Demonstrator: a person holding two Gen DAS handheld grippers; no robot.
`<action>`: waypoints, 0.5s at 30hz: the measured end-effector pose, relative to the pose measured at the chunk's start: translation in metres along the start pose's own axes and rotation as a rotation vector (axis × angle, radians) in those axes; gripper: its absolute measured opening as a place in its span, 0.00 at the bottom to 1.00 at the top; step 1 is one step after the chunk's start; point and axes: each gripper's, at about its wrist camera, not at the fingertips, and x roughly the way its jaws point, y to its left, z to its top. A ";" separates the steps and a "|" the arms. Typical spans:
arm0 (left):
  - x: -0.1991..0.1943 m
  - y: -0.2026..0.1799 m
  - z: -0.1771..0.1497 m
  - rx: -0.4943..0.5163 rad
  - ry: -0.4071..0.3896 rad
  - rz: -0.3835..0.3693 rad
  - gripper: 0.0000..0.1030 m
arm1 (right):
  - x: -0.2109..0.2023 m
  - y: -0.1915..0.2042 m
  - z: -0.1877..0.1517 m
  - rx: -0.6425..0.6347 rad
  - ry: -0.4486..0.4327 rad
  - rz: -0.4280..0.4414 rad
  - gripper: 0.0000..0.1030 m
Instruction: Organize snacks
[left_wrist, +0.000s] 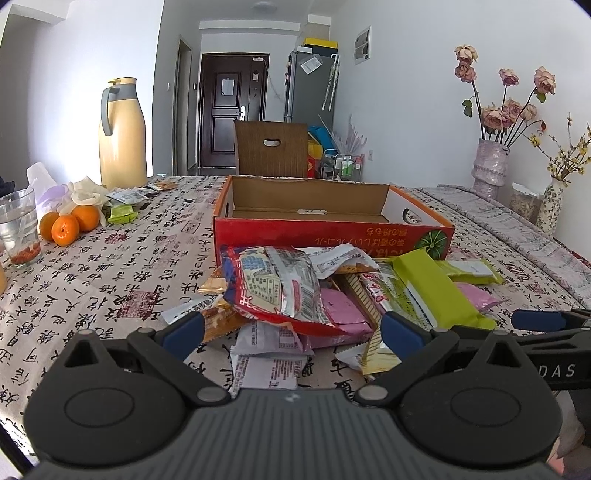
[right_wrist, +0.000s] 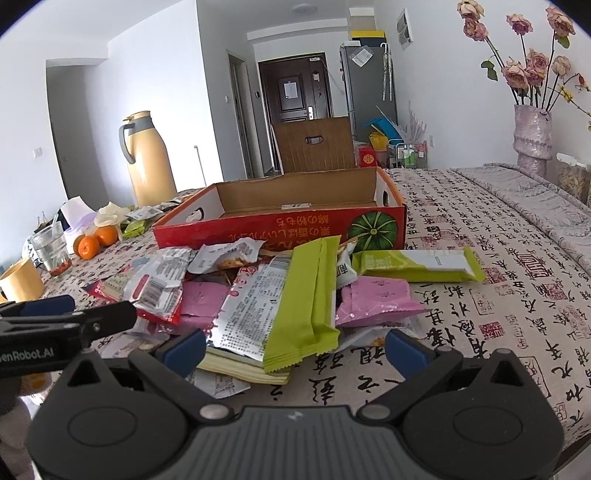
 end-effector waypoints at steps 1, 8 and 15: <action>0.000 0.000 0.000 -0.001 0.001 -0.001 1.00 | 0.001 0.000 0.000 -0.001 0.002 0.000 1.00; 0.003 0.001 -0.001 -0.005 0.009 -0.004 1.00 | 0.006 -0.005 0.000 0.003 0.000 -0.008 1.00; 0.008 0.002 0.000 -0.005 0.016 -0.009 1.00 | 0.013 -0.003 0.003 -0.026 -0.012 -0.024 0.92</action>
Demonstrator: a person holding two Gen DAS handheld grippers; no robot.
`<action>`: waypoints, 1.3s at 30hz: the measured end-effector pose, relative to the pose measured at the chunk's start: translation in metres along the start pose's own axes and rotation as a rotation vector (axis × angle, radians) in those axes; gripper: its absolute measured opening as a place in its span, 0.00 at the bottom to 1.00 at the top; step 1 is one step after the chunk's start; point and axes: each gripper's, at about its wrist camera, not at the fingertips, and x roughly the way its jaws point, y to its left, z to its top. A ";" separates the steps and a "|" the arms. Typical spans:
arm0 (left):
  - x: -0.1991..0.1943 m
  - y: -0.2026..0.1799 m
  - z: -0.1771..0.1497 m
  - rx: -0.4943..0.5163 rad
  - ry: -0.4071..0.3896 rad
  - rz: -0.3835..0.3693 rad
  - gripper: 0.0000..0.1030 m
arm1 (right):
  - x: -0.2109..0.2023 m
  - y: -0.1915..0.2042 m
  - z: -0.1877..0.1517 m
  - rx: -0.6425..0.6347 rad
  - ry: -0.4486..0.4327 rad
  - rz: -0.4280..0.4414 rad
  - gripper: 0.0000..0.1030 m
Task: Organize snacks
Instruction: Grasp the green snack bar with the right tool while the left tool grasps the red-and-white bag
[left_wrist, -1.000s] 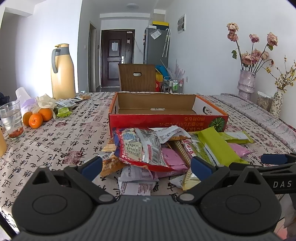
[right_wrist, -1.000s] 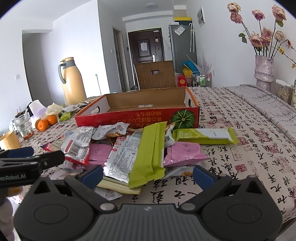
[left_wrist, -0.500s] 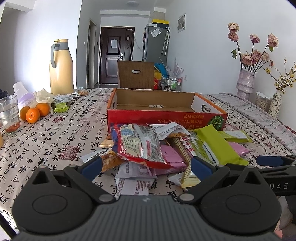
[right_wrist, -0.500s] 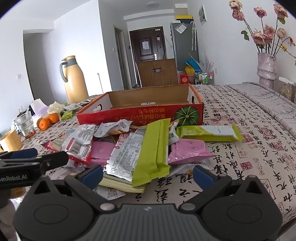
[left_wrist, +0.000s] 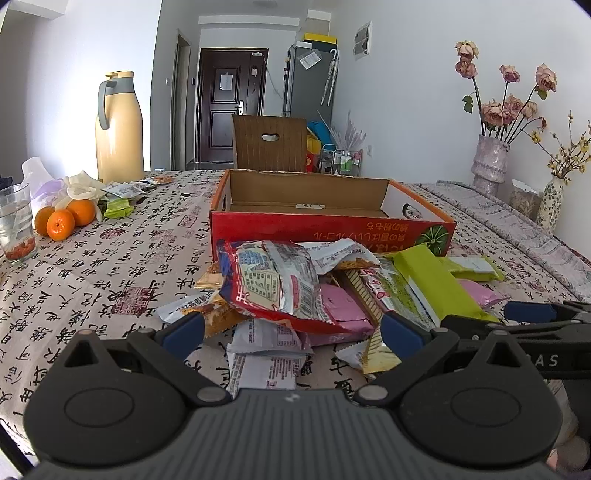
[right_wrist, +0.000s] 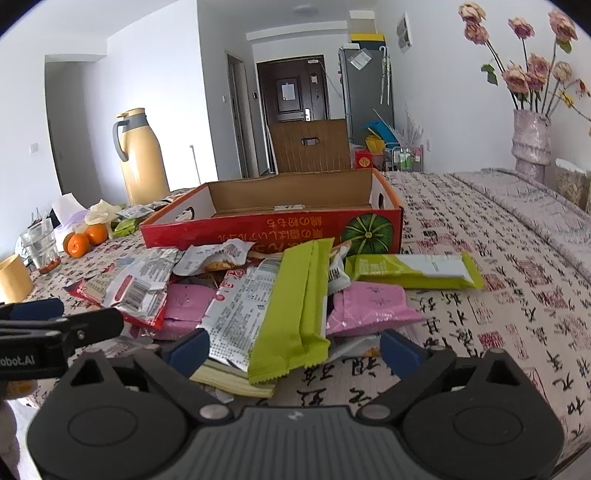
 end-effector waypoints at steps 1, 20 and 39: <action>0.000 0.000 0.000 -0.001 0.000 0.000 1.00 | 0.001 0.001 0.001 -0.008 -0.005 -0.001 0.91; 0.010 0.007 0.000 -0.014 0.017 0.026 1.00 | 0.051 0.011 0.029 -0.093 0.045 -0.047 0.58; 0.027 -0.005 0.033 0.044 0.002 0.072 1.00 | 0.039 -0.004 0.030 -0.031 -0.027 -0.020 0.36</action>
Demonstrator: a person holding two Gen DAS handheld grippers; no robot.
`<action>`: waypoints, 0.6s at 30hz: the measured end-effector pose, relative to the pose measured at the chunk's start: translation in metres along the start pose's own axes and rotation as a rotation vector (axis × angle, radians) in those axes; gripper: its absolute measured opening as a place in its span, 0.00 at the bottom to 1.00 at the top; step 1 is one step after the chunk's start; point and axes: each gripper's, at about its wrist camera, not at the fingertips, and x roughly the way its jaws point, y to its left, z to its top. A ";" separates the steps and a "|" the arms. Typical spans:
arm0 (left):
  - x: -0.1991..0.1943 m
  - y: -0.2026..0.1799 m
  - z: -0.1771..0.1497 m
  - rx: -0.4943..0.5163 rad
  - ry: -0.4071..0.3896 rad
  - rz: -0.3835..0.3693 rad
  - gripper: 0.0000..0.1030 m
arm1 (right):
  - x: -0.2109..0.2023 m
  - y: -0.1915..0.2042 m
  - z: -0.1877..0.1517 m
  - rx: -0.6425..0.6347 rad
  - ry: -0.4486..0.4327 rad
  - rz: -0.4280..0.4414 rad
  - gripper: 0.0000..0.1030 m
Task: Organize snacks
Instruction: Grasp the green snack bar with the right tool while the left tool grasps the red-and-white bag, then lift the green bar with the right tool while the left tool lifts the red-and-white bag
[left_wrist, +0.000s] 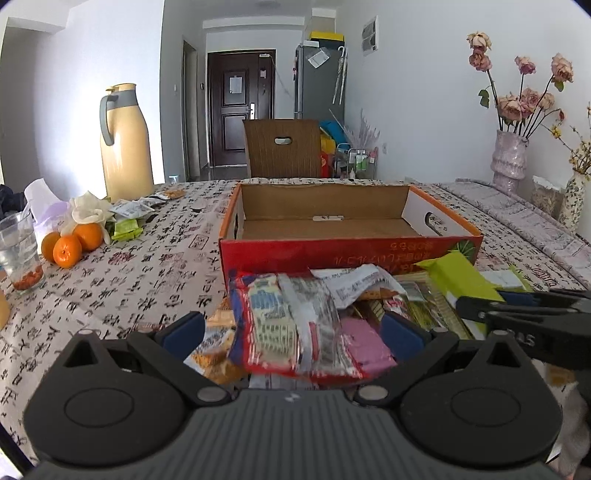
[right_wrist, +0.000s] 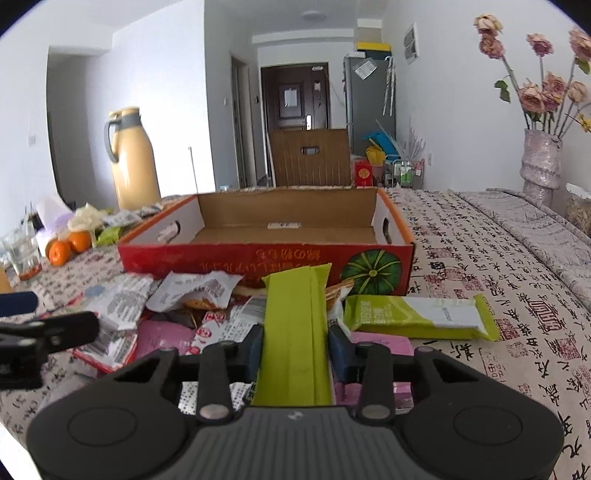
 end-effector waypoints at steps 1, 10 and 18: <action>0.003 -0.002 0.003 0.007 -0.001 0.003 1.00 | -0.001 -0.002 0.000 0.006 -0.007 0.001 0.35; 0.037 -0.016 0.018 0.027 0.051 0.070 1.00 | -0.006 -0.018 -0.003 0.058 -0.026 0.002 0.35; 0.054 -0.017 0.009 -0.012 0.090 0.111 0.99 | -0.001 -0.026 -0.006 0.077 -0.030 0.030 0.36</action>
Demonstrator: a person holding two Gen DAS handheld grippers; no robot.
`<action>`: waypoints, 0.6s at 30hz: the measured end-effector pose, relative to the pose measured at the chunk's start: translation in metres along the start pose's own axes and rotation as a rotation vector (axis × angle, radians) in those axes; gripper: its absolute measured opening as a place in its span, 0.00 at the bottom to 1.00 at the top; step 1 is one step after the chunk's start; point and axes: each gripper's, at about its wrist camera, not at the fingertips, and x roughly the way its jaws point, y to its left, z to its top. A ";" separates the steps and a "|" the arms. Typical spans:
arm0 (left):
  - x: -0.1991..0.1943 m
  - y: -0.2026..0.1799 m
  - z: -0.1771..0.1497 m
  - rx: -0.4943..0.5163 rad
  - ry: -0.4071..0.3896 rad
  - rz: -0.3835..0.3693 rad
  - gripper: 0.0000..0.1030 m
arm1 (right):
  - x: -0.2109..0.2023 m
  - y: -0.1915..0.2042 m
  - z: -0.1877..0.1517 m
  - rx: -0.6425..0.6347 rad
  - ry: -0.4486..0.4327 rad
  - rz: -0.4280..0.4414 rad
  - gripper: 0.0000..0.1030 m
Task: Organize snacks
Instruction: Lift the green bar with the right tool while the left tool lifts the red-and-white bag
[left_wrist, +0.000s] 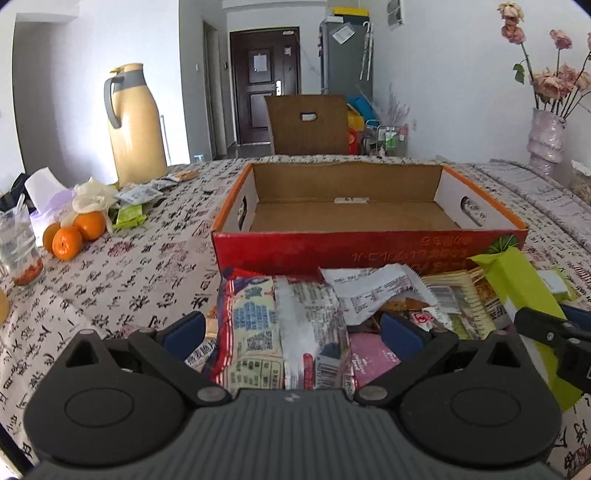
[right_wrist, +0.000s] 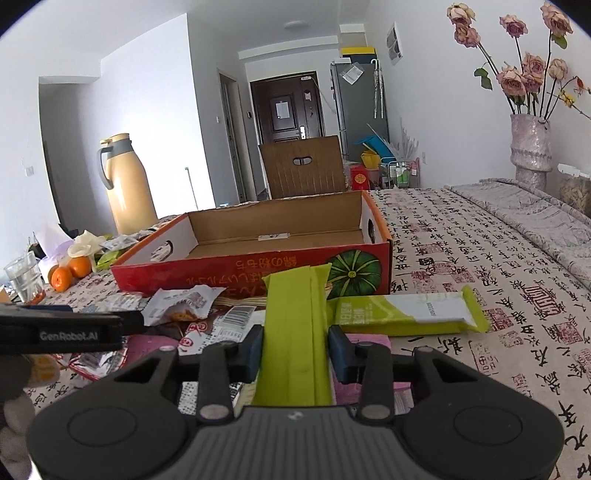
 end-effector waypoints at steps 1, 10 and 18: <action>0.002 0.000 -0.001 -0.002 0.006 0.003 0.98 | 0.001 0.000 0.000 0.002 0.001 0.003 0.36; 0.008 0.006 -0.005 -0.035 0.030 -0.004 0.79 | 0.003 0.002 -0.002 0.001 -0.006 0.026 0.36; 0.006 0.017 -0.006 -0.075 0.041 -0.031 0.70 | 0.004 0.003 -0.002 0.003 -0.004 0.019 0.36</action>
